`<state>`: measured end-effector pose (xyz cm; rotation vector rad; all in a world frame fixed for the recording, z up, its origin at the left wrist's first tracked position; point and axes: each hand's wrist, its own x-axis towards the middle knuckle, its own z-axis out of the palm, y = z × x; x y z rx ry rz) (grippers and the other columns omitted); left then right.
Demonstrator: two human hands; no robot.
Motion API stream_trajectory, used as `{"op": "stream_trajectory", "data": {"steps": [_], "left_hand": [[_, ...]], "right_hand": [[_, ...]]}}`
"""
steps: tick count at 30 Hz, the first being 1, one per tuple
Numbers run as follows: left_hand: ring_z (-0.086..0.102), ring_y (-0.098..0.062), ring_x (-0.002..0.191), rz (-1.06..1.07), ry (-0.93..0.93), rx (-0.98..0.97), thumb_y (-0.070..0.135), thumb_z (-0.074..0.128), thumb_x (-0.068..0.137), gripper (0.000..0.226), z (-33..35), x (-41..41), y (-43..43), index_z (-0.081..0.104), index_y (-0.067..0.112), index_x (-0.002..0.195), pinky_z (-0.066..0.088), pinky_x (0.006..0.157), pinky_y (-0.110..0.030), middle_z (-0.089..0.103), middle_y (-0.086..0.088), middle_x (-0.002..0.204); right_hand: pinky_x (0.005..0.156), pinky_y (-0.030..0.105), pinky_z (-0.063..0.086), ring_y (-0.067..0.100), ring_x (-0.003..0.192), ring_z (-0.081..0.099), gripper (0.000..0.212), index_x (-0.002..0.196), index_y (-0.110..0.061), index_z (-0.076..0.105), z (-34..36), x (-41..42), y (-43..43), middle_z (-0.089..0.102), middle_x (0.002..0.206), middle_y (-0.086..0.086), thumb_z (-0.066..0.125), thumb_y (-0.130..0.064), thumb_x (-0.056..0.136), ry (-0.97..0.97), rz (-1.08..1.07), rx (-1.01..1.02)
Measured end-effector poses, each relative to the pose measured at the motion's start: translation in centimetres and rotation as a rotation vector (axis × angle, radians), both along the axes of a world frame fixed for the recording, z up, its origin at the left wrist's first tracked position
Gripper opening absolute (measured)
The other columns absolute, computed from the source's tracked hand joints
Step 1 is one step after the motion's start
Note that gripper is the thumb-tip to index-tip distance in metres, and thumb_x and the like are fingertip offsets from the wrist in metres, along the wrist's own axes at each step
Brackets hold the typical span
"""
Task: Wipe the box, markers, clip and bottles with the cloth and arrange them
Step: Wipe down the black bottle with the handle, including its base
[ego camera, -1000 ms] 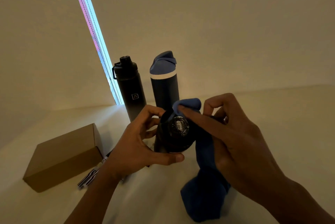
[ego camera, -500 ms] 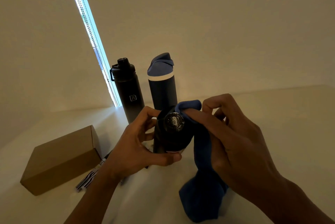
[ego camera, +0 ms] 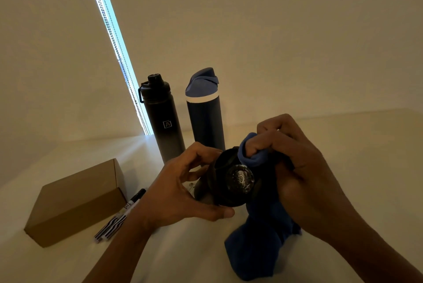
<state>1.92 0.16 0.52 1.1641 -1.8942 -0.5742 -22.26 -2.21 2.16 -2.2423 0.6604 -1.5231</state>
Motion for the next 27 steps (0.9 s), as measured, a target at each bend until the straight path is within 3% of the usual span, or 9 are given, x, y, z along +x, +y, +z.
{"op": "stream_trajectory", "data": {"steps": [2,5,9,13,15,16,19,23,27], "left_hand": [[0.062,-0.028,0.128,0.009,0.015,0.005,0.01,0.1,0.063,0.077,-0.1,0.1,0.0,0.059,0.034,0.124,0.053,0.105,-0.058,0.066,0.001,0.13],[0.063,-0.028,0.127,0.026,0.044,0.003,0.012,0.099,0.063,0.077,-0.3,0.2,0.0,0.058,0.034,0.123,0.052,0.105,-0.06,0.067,0.002,0.128],[0.064,-0.026,0.126,0.056,0.049,-0.015,0.014,0.101,0.061,0.078,-0.2,0.1,0.0,0.057,0.033,0.123,0.052,0.104,-0.059,0.069,0.003,0.126],[0.064,-0.024,0.126,0.102,0.042,-0.04,0.027,0.099,0.062,0.075,-0.3,0.3,-0.1,0.056,0.036,0.124,0.053,0.105,-0.058,0.068,0.004,0.128],[0.064,-0.022,0.126,0.121,0.049,-0.032,0.031,0.098,0.063,0.073,-0.2,0.5,0.0,0.057,0.038,0.123,0.053,0.105,-0.057,0.068,0.007,0.128],[0.064,-0.021,0.126,0.126,0.049,-0.028,0.03,0.098,0.064,0.073,-0.1,0.5,0.0,0.057,0.038,0.124,0.053,0.105,-0.057,0.069,0.008,0.127],[0.065,-0.021,0.124,0.112,0.004,-0.026,0.028,0.099,0.064,0.074,-0.2,0.3,-0.1,0.057,0.037,0.124,0.052,0.106,-0.058,0.069,0.007,0.125],[0.064,-0.023,0.125,0.088,-0.012,-0.013,0.018,0.1,0.064,0.076,-0.4,0.2,-0.2,0.057,0.037,0.124,0.051,0.106,-0.059,0.069,0.003,0.125],[0.064,-0.02,0.126,0.11,0.018,-0.019,0.032,0.097,0.064,0.072,-0.3,0.3,-0.1,0.057,0.039,0.123,0.052,0.107,-0.056,0.069,0.006,0.126]], "right_hand": [[0.09,0.015,0.048,0.005,0.102,0.062,0.032,0.1,-0.004,0.07,-0.1,-0.2,-0.4,0.062,0.105,0.0,0.046,0.015,0.094,-0.113,0.185,0.145],[0.095,0.024,0.05,0.02,0.11,0.065,0.024,0.106,-0.007,0.073,-0.2,-0.6,-0.6,0.062,0.109,0.005,0.051,-0.003,0.097,-0.247,0.319,0.3],[0.096,0.023,0.049,0.023,0.11,0.062,0.031,0.114,-0.008,0.075,0.0,-0.3,0.2,0.057,0.11,0.011,0.049,-0.004,0.098,-0.235,0.317,0.244],[0.091,0.015,0.047,0.014,0.11,0.061,0.031,0.117,0.002,0.071,-0.6,1.3,0.3,0.058,0.111,-0.007,0.047,-0.011,0.105,-0.201,0.162,0.091],[0.09,0.006,0.044,-0.006,0.11,0.059,0.061,0.116,0.022,0.061,-1.1,2.6,0.3,0.061,0.113,-0.029,0.044,-0.036,0.108,-0.332,0.047,0.064],[0.087,0.006,0.045,-0.006,0.104,0.061,0.065,0.115,0.024,0.06,-1.0,2.5,0.2,0.062,0.11,-0.026,0.047,-0.039,0.106,-0.338,0.049,0.042],[0.084,0.013,0.048,0.013,0.097,0.06,0.026,0.118,0.004,0.069,-0.5,0.8,0.0,0.055,0.107,0.006,0.053,-0.006,0.101,-0.138,0.056,-0.046],[0.083,0.014,0.048,0.016,0.095,0.059,0.029,0.122,-0.006,0.07,0.0,0.1,0.2,0.053,0.108,0.008,0.05,-0.006,0.102,-0.058,0.029,-0.083],[0.075,0.017,0.046,0.019,0.089,0.057,0.031,0.126,-0.012,0.07,0.0,-0.7,0.2,0.051,0.11,0.007,0.051,-0.005,0.102,-0.012,-0.068,-0.139]]}}
